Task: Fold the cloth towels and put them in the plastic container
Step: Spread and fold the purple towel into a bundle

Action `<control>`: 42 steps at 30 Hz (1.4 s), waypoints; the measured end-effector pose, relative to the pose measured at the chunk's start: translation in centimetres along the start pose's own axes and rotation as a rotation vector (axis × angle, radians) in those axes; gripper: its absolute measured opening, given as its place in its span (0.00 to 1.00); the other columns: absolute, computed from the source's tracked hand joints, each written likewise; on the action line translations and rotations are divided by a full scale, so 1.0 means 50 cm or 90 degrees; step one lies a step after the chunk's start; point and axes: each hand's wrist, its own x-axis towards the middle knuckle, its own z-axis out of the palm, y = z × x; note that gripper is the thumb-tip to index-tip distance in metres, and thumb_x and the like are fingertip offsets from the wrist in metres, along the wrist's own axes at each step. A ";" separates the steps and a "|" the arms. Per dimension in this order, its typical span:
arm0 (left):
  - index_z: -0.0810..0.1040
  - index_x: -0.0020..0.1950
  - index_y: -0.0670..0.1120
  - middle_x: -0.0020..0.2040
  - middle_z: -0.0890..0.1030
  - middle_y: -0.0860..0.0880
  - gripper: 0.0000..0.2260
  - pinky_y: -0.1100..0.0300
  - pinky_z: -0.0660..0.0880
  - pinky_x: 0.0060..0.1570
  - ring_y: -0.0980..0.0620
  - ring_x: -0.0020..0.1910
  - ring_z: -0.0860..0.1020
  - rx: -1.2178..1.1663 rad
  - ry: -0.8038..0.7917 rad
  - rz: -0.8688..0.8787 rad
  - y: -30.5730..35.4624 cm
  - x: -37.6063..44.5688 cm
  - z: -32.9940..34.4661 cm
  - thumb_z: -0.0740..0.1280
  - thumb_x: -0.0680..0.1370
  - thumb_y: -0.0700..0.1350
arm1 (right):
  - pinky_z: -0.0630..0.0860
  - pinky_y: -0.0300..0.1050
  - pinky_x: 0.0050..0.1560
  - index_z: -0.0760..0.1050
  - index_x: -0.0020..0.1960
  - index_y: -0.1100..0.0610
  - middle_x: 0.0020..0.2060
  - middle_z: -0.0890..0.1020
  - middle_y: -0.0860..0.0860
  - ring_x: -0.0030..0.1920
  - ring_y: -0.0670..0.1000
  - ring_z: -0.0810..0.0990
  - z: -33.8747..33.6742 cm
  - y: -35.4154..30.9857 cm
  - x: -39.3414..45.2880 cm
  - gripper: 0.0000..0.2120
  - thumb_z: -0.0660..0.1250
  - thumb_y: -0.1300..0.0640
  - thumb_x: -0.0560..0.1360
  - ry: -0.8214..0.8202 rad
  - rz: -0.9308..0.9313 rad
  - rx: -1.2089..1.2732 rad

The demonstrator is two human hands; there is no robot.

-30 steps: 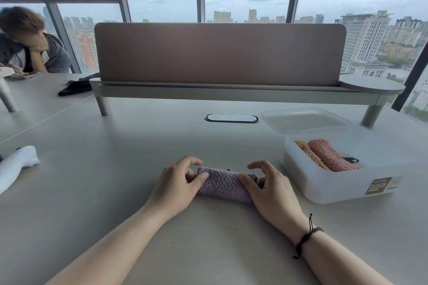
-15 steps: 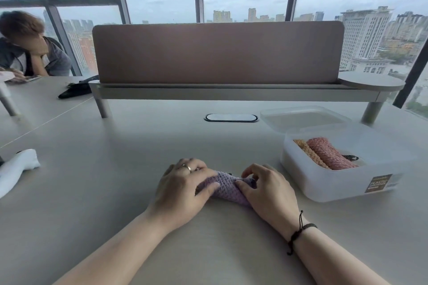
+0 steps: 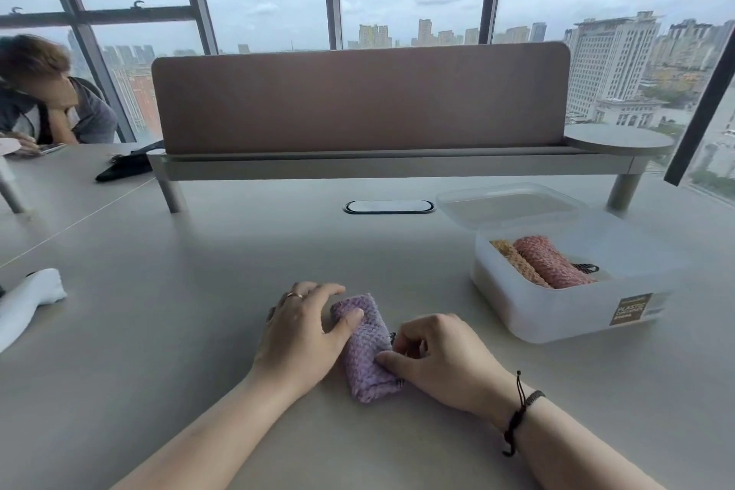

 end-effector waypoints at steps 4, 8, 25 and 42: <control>0.72 0.66 0.59 0.51 0.79 0.59 0.25 0.52 0.79 0.53 0.56 0.46 0.83 -0.176 -0.027 -0.075 0.031 -0.010 -0.006 0.76 0.72 0.53 | 0.73 0.47 0.38 0.74 0.36 0.55 0.32 0.79 0.51 0.36 0.51 0.75 0.008 -0.012 -0.003 0.19 0.70 0.39 0.70 -0.015 -0.066 0.021; 0.68 0.67 0.66 0.56 0.81 0.55 0.36 0.48 0.82 0.51 0.51 0.46 0.85 -0.396 -0.069 -0.161 0.049 -0.007 0.001 0.80 0.65 0.49 | 0.72 0.47 0.38 0.76 0.37 0.56 0.33 0.80 0.51 0.37 0.52 0.76 0.010 -0.005 -0.002 0.18 0.73 0.41 0.68 -0.009 -0.067 0.061; 0.73 0.66 0.59 0.54 0.83 0.38 0.30 0.47 0.81 0.40 0.42 0.48 0.84 -0.689 -0.134 -0.179 0.106 -0.010 -0.006 0.75 0.70 0.35 | 0.75 0.45 0.35 0.72 0.44 0.53 0.41 0.79 0.57 0.36 0.53 0.77 -0.026 -0.016 -0.010 0.11 0.74 0.62 0.72 0.027 0.053 0.566; 0.71 0.67 0.55 0.64 0.73 0.60 0.16 0.55 0.70 0.66 0.56 0.65 0.71 -0.361 -0.050 0.108 0.364 0.108 0.165 0.67 0.80 0.48 | 0.78 0.49 0.40 0.80 0.44 0.51 0.40 0.76 0.58 0.36 0.54 0.74 -0.359 0.202 0.067 0.22 0.56 0.73 0.75 0.100 0.285 0.318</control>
